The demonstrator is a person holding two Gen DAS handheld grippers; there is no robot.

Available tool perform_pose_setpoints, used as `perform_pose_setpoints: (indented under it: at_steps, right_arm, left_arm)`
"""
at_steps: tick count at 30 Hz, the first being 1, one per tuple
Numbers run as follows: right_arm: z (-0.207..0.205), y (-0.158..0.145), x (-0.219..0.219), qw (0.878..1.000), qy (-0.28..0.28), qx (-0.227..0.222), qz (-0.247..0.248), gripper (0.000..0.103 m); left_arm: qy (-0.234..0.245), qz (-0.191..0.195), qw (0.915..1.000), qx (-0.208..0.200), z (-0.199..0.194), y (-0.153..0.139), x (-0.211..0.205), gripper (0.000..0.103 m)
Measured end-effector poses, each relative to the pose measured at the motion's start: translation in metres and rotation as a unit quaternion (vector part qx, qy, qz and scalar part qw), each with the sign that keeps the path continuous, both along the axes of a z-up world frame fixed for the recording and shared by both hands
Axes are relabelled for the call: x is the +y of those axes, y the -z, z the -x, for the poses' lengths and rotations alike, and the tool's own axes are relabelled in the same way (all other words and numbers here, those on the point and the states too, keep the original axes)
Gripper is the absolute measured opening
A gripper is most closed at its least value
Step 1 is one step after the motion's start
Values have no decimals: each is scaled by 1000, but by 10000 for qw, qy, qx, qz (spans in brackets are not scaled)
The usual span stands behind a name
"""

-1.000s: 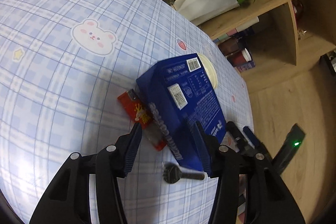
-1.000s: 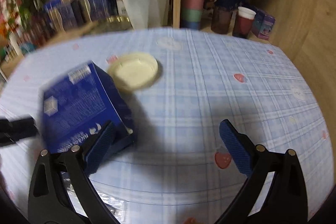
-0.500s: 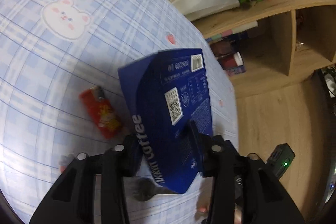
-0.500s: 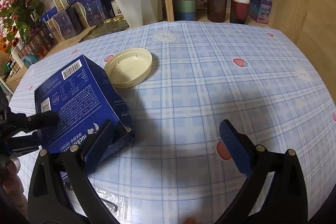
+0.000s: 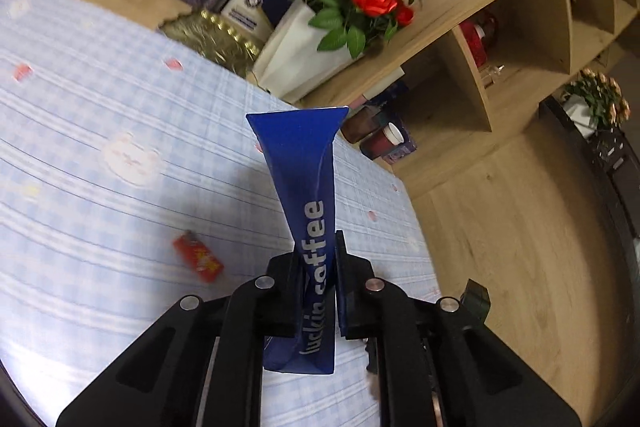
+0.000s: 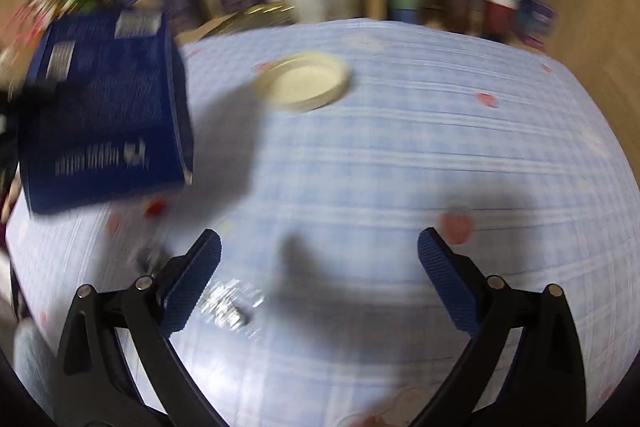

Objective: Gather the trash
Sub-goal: 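Grasp the wrapped plastic fork with the right gripper while the left gripper lifts the box, then carry the box over the bin and open the left gripper while the right gripper carries the fork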

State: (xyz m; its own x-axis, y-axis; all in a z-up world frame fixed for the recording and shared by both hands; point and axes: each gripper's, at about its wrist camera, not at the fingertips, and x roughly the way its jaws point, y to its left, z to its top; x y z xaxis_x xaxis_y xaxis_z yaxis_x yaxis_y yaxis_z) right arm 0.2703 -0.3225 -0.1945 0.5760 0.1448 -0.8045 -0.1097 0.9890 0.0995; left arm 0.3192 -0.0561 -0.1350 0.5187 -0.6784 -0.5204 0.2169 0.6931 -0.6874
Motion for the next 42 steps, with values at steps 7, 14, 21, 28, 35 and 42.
perform_pose_setpoints:
  at_steps: [7,14,21,28,35,42]
  right_arm:
    - [17,4,59,9894,-1406,48,347,96]
    - [11,20,84,9835,-1699,406,473,78]
    - [18,18,88,9849,-1607,461,449,22]
    - [50,-1,84,9904,-1357,256,2,14]
    - [101,-24,83,9908,-1008,-191,-877,14]
    - [167,-27,83,9862,-668,-482,-1434,14]
  left_arm:
    - [-114,-422,9988,-219,44,-23,60,12]
    - [-331,-792,9961,-218,89,-30,118,12]
    - [-383,-1004,9942,-77,123,-24,145,12]
    - [-127,-997,9948,-164,154,-32,146,12]
    - [296,-1087,9932,-289,190,-38,127,12]
    - [647,-1163,9906,-305,230,-33,111,12]
